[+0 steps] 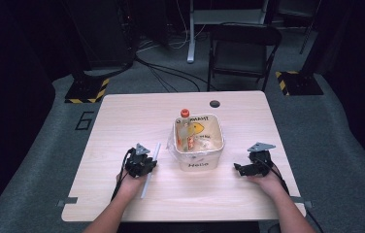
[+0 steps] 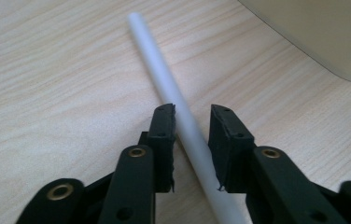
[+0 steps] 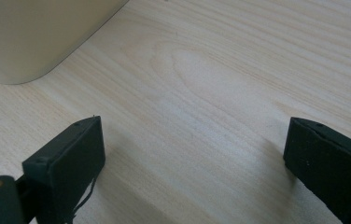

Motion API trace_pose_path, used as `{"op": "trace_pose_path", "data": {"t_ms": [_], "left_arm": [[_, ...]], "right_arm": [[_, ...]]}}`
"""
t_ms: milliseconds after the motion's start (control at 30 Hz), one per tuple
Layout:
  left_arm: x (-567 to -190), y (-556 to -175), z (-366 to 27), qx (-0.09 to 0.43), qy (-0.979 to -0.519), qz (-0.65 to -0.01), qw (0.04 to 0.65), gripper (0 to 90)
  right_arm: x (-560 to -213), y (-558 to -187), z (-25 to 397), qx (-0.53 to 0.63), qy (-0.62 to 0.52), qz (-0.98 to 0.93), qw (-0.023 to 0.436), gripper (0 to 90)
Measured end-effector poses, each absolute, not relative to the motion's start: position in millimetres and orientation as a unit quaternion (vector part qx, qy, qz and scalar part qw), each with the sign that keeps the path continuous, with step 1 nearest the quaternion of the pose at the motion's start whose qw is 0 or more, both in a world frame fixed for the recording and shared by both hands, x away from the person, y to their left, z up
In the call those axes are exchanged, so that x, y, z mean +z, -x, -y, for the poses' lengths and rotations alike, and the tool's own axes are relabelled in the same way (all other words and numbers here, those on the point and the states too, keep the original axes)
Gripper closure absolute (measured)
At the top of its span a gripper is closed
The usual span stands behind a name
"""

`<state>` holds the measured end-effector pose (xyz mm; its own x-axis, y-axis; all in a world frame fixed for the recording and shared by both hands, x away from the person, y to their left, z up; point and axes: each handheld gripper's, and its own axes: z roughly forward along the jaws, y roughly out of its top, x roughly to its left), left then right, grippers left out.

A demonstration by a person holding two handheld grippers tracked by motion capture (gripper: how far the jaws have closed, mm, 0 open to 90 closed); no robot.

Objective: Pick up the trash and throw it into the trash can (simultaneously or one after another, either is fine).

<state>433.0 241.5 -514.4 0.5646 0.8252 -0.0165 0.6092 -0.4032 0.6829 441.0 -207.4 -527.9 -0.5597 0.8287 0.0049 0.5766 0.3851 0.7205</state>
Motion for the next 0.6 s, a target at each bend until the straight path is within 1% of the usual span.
{"op": "trace_pose_path", "data": {"t_ms": [100, 367, 500, 600], "left_arm": [[-514.6, -435.1, -245.0, 0.161, -0.823, -0.433, 0.331, 78.4], [-514.3, -437.0, -245.1, 0.157, -0.825, -0.427, 0.336, 78.3], [-511.1, -435.0, -246.6, 0.151, -0.826, -0.424, 0.339, 68.6], [-507.2, -430.9, -249.8, 0.148, -0.828, -0.422, 0.338, 66.5]], "right_arm": [[-527.9, -441.0, 207.4, 0.347, -0.432, -0.812, 0.182, 4.4], [-527.9, -441.1, 207.4, 0.347, -0.432, -0.813, 0.182, 4.4], [-527.9, -441.1, 207.4, 0.347, -0.432, -0.813, 0.182, 4.4], [-527.9, -441.1, 207.4, 0.347, -0.432, -0.813, 0.182, 4.4]]}}
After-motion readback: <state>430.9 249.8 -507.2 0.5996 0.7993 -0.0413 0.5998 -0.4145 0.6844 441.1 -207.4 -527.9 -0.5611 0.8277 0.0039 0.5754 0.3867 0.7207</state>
